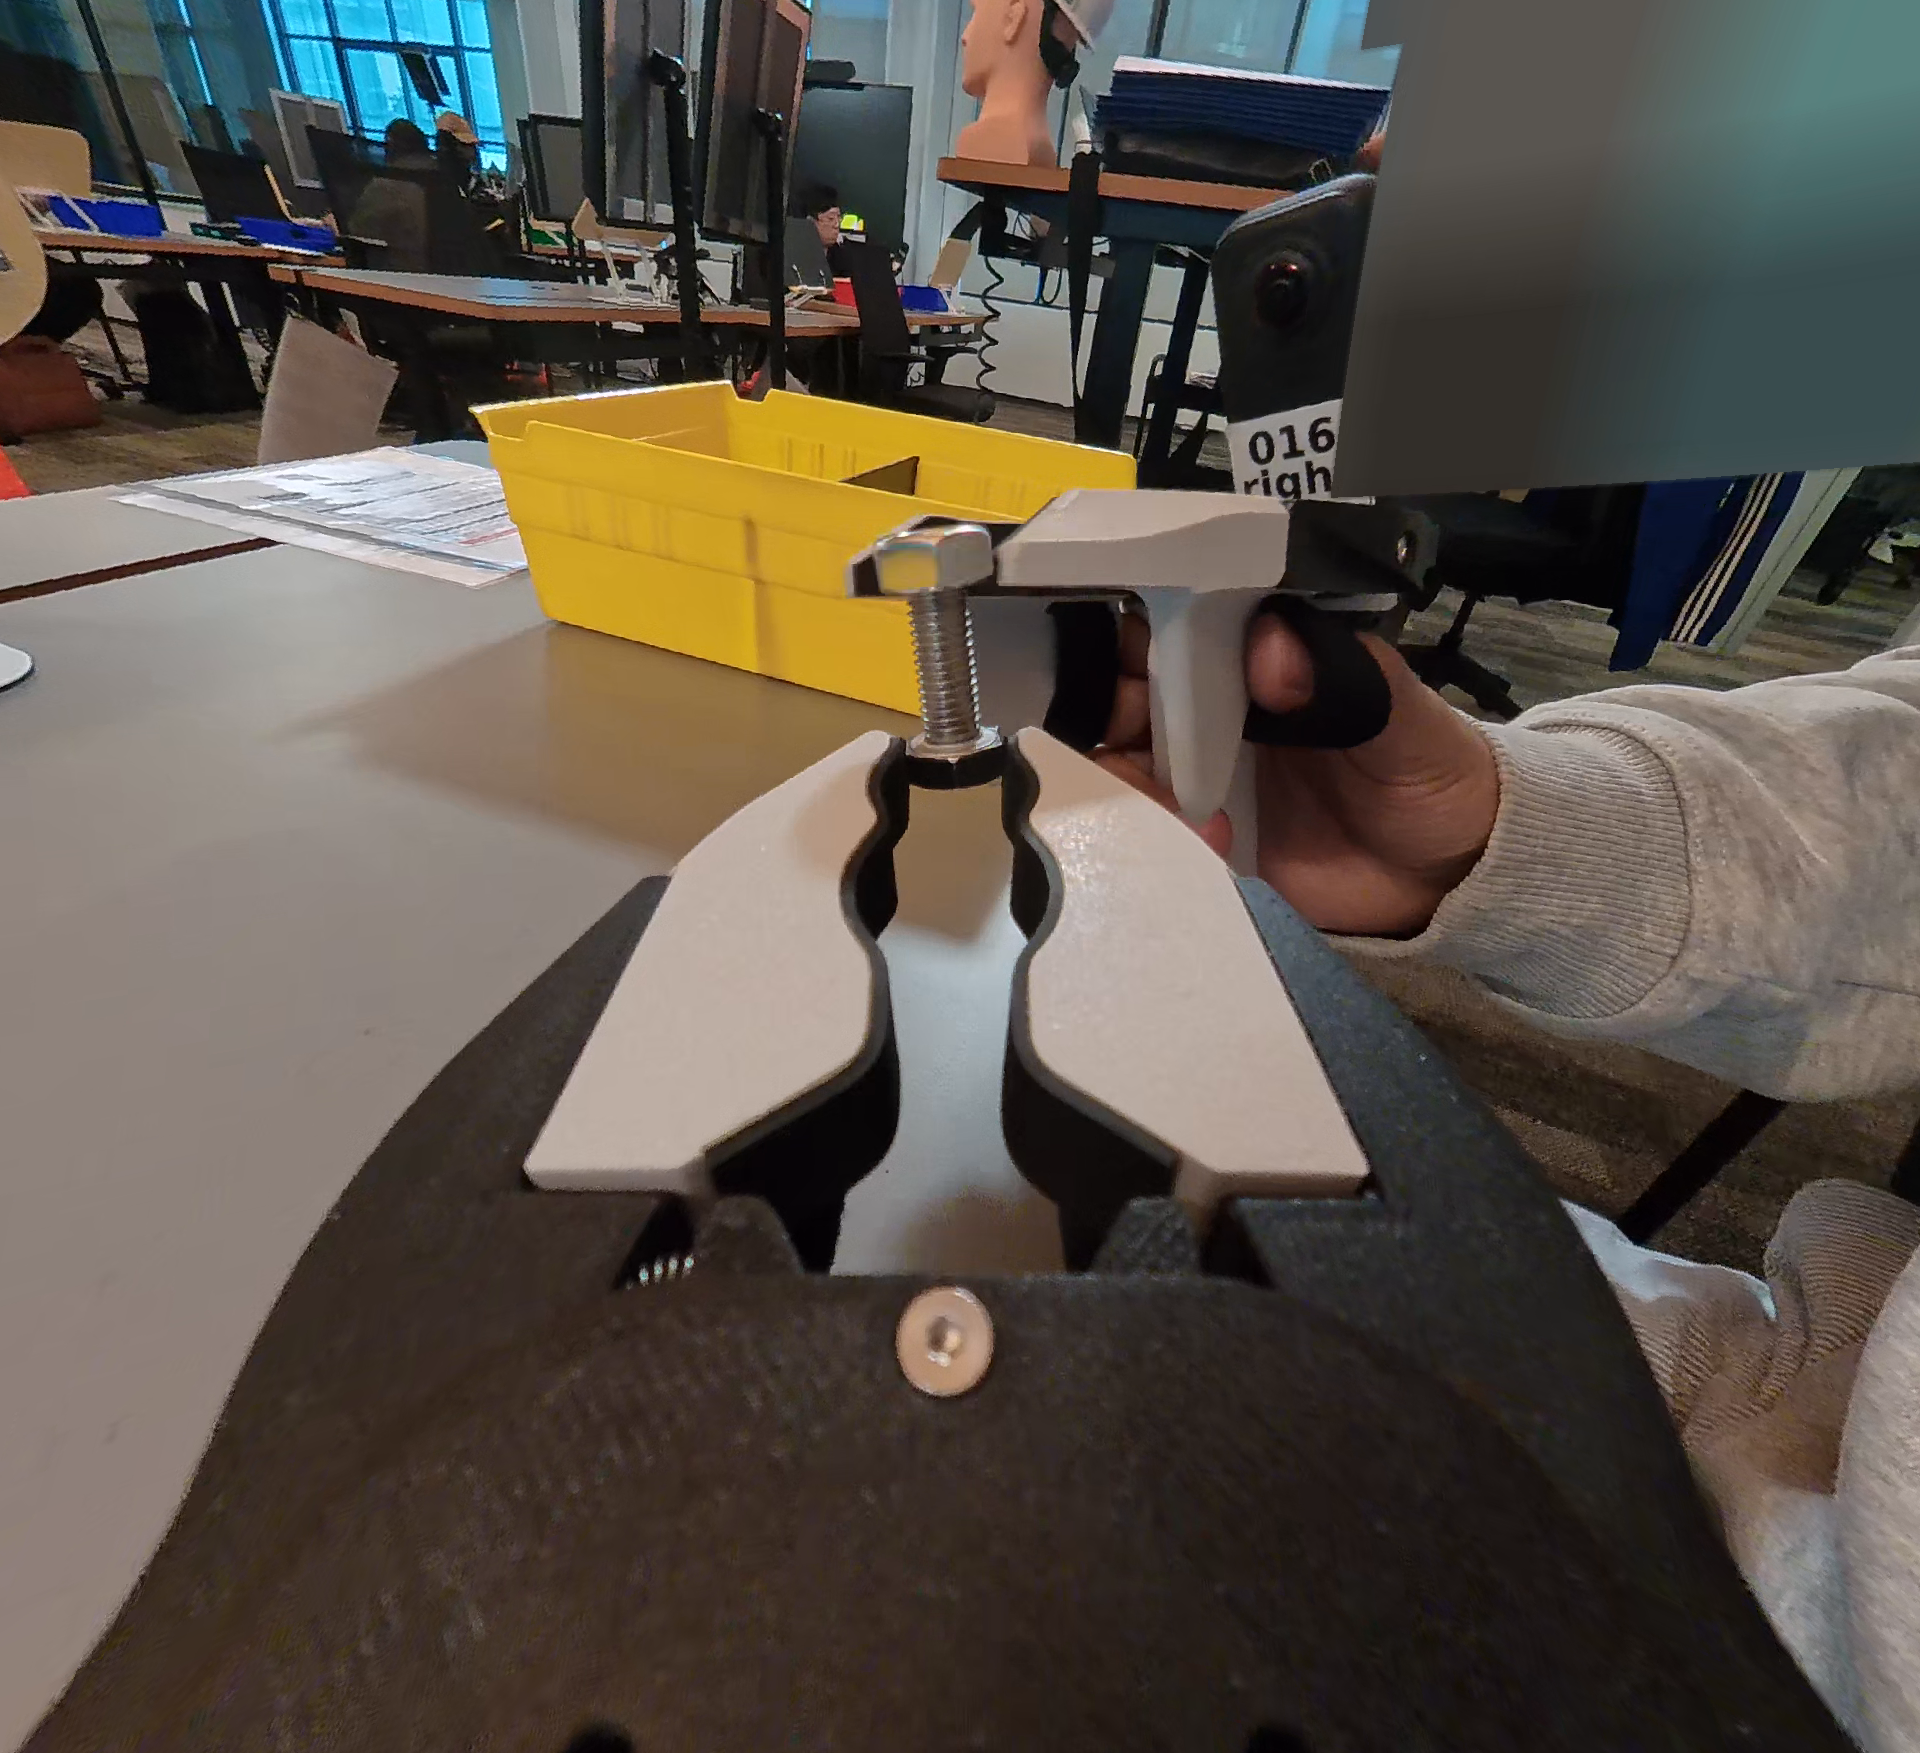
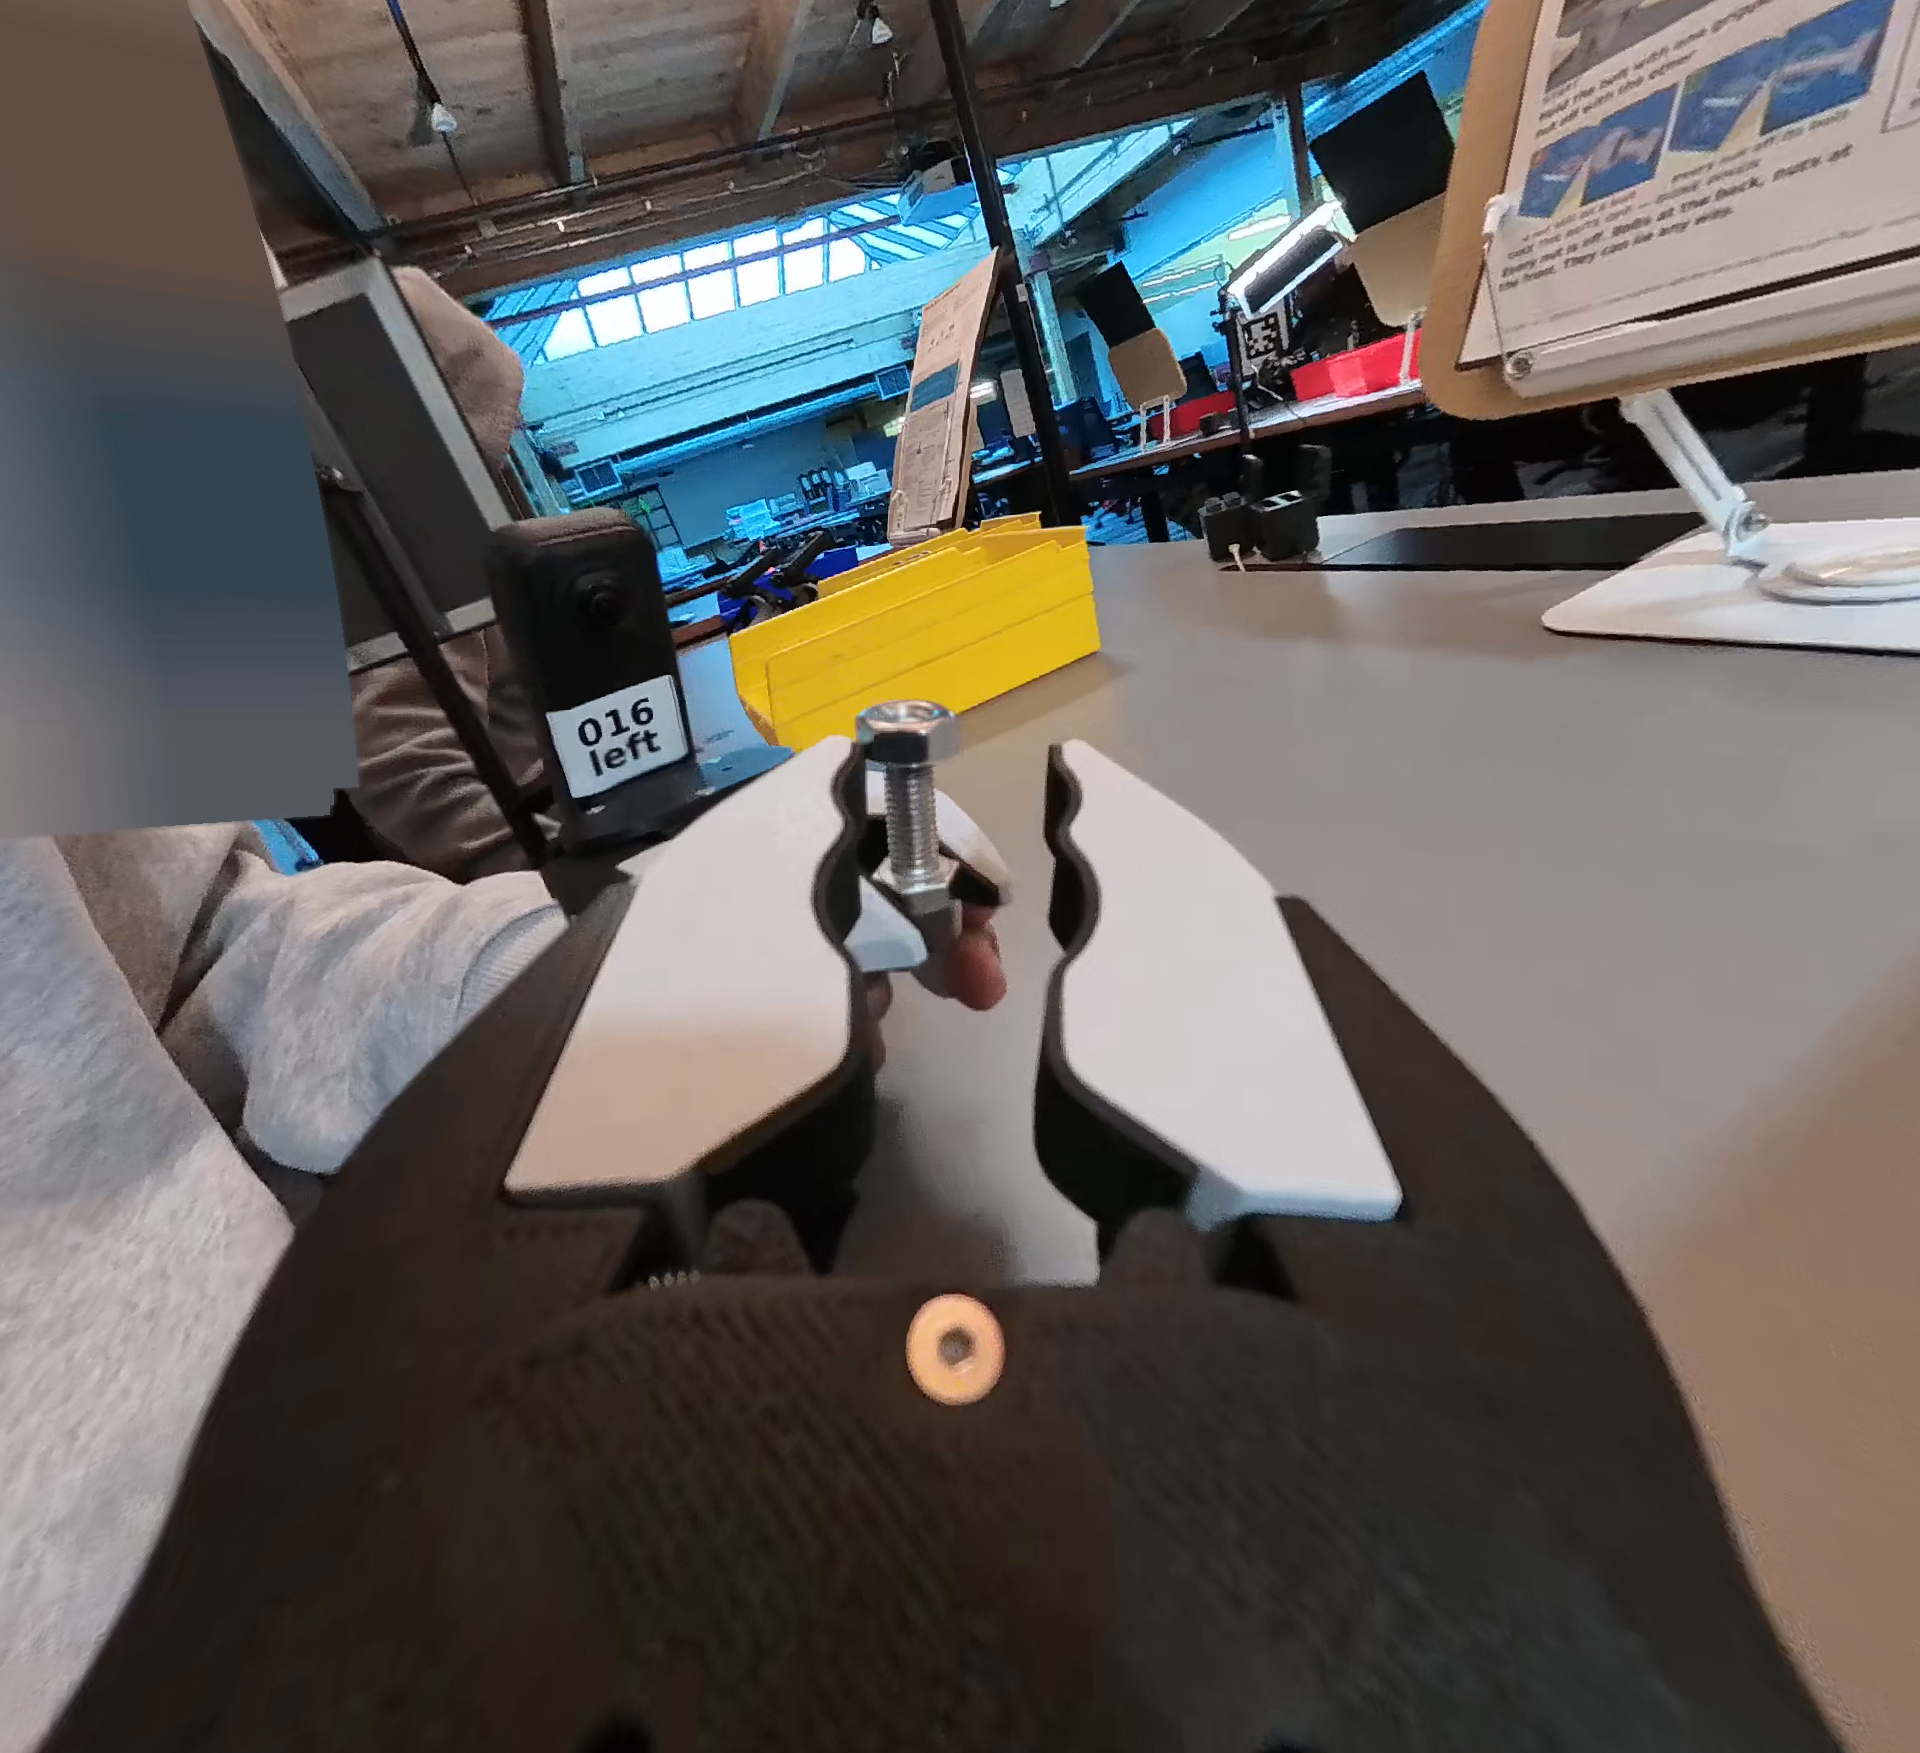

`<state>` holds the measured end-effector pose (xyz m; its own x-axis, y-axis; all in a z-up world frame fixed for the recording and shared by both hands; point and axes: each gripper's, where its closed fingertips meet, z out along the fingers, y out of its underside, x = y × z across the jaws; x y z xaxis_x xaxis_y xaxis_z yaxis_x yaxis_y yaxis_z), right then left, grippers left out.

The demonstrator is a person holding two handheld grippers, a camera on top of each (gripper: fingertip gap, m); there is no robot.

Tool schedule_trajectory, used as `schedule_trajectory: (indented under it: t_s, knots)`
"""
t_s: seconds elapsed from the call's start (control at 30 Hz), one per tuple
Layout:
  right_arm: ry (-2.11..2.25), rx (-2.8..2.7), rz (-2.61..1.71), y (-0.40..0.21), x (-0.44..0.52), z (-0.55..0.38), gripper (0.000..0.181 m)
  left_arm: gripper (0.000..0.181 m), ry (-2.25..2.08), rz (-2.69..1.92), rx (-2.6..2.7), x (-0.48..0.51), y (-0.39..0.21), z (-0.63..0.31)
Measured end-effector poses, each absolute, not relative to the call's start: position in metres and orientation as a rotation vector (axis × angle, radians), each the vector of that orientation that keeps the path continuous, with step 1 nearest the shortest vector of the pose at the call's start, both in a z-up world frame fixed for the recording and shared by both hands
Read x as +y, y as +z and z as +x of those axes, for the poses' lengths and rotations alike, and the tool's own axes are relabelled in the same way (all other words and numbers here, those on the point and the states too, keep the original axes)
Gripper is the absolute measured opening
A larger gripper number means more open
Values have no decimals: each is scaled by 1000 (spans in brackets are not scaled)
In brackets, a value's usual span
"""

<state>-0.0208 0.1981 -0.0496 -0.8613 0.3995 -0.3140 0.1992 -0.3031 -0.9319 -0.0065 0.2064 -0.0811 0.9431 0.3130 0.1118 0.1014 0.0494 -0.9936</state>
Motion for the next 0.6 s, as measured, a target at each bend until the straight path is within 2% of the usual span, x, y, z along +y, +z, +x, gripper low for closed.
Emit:
schedule_trajectory:
  t_s: [0.43, 0.6]
  knots:
    - [2231, -1740, -704, -44, 200, -18, 30, 17, 165, -1516, -341, 206, -81, -6]
    - [2143, -1759, -597, -40, 191, -7, 20, 17, 166, -1511, -353, 205, -81, -8]
